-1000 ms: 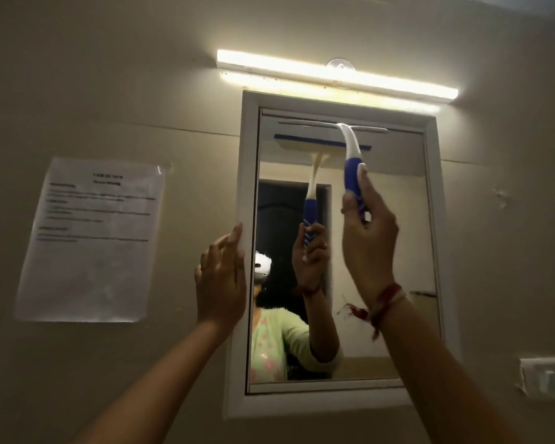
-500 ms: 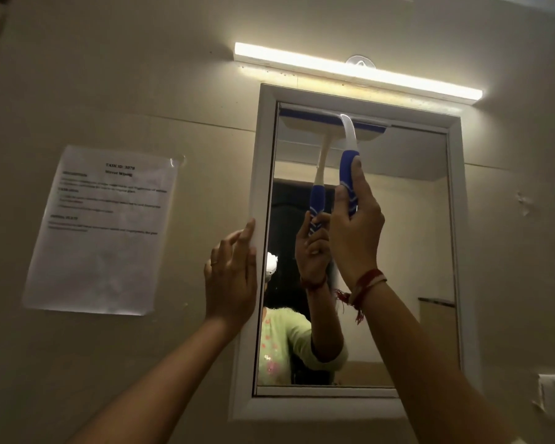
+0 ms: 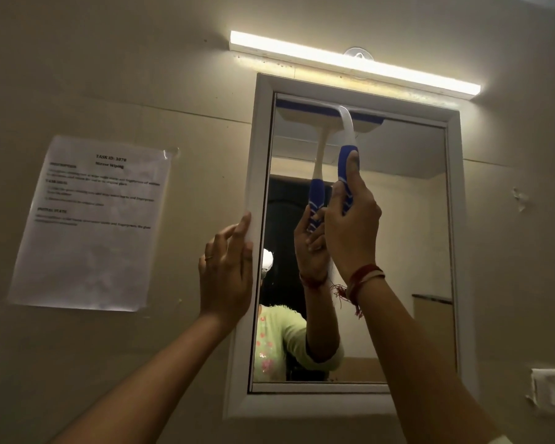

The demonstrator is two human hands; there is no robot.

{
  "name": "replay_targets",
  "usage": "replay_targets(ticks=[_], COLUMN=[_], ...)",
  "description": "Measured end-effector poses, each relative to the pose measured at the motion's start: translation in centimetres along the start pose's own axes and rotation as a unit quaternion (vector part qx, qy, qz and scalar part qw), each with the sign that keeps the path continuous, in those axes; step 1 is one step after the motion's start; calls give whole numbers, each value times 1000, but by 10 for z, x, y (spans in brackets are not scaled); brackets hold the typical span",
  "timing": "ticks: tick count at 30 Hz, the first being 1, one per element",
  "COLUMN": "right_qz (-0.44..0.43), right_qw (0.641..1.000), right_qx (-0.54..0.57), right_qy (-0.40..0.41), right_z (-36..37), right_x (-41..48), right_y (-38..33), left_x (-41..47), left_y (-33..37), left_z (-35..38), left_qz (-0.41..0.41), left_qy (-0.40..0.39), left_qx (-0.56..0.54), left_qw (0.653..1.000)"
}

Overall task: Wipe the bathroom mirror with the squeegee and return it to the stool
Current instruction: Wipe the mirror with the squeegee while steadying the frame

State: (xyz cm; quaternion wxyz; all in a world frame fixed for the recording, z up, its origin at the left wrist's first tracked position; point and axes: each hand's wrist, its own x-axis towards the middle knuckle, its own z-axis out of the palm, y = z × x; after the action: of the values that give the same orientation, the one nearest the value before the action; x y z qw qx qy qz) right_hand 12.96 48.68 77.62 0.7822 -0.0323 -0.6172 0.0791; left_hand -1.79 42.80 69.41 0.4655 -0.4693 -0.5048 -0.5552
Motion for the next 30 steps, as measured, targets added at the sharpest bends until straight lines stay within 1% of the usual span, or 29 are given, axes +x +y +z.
replay_targets(ticks=[13,22,30], right_qz=[-38,-31,-14], right_qw=[998,995,997], right_qx=[-51,-85,-69], right_qy=[-23,-36,-43], right_z=[-12,-21,-26], right_x=[-1,-24,-53], right_y=[3,6,3], left_x=[0,0,-1], left_y=[-1,0,1], left_z=[0,1,0], left_qz=[-2,-14,-23], left_qy=[0,-1,2], left_qx=[-16,-1,-1], left_qw=[1000,1000,1000])
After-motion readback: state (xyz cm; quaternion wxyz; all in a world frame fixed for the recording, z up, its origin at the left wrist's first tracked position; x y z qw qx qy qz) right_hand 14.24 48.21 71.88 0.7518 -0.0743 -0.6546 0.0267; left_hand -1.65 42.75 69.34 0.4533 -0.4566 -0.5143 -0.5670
